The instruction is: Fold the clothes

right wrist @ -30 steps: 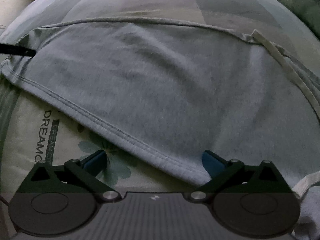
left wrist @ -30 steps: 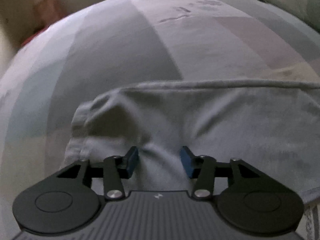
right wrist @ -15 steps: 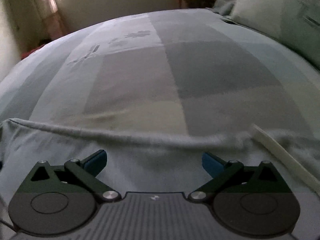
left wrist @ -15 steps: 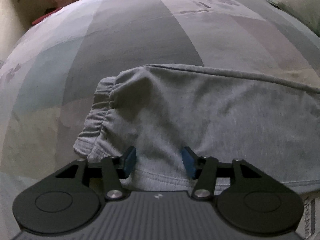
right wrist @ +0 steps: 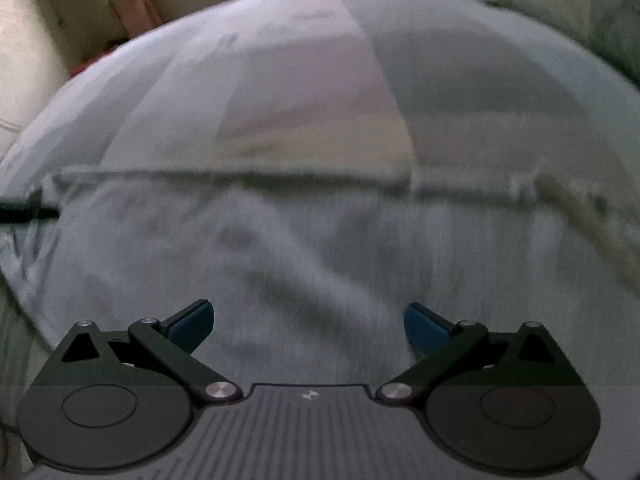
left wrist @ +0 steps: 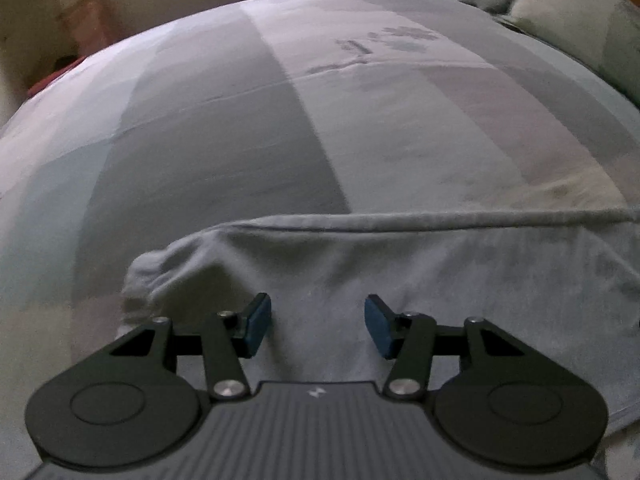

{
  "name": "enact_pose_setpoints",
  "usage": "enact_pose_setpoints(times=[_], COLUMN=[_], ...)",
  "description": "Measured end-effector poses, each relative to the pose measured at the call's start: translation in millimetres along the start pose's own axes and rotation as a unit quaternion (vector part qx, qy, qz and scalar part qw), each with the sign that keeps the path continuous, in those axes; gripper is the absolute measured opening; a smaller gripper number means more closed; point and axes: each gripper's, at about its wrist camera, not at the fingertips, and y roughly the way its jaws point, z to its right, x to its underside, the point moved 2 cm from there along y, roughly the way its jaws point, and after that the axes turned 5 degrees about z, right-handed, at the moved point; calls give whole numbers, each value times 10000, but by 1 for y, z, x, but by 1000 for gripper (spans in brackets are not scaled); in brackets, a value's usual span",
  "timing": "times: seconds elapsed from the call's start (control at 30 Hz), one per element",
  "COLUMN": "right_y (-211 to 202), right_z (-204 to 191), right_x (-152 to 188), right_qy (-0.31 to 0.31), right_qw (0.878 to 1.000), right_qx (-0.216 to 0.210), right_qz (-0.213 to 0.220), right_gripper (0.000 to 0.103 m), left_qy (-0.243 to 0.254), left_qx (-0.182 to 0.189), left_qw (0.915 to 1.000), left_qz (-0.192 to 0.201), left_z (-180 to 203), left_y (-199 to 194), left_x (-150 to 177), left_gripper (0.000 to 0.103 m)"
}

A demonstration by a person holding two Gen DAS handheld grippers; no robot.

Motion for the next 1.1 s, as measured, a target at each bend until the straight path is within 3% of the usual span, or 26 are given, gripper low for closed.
enact_pose_setpoints(times=[0.17,0.23,0.3,0.37,0.5,0.57,0.63,0.77,0.97,1.03,1.1], right_y=[0,0,0,2,7,8,8,9,11,11,11], right_z=[-10,-10,-10,-12,-17,-18,-18,-19,-25,-25,-26], right_x=[6,6,6,6,6,6,6,9,13,12,12], right_qy=[-386,-371,-375,-445,-537,-559,-584,-676,-655,-592,-612], right_qw=[9989,9990,9990,9985,9978,9975,9974,9968,9957,9958,9957], right_qx=[242,254,253,294,384,424,419,419,629,668,668], right_qz=[-67,-73,-72,-90,-107,-105,-94,-13,153,193,190], right_gripper=[103,103,103,103,103,103,103,103,103,103,103], left_qy=[-165,-576,-1004,-1070,-557,-251,-98,-299,458,602,614], left_qx=[-139,-287,-161,-91,492,344,179,-149,87,132,35], left_qw=[9997,9979,9948,9941,9970,9977,9987,9984,9989,9981,9980], left_qz=[88,-22,-71,-127,-197,-521,-468,-450,80,93,-135], left_z=[-31,-57,-75,-73,-49,-43,-48,-55,-6,10,17], left_y=[12,14,9,-2,-15,-13,-20,-41,-51,-43,-34], left_x=[4,5,5,3,14,30,42,51,42,42,50], left_gripper=[56,56,52,51,58,58,60,56,59,59,60])
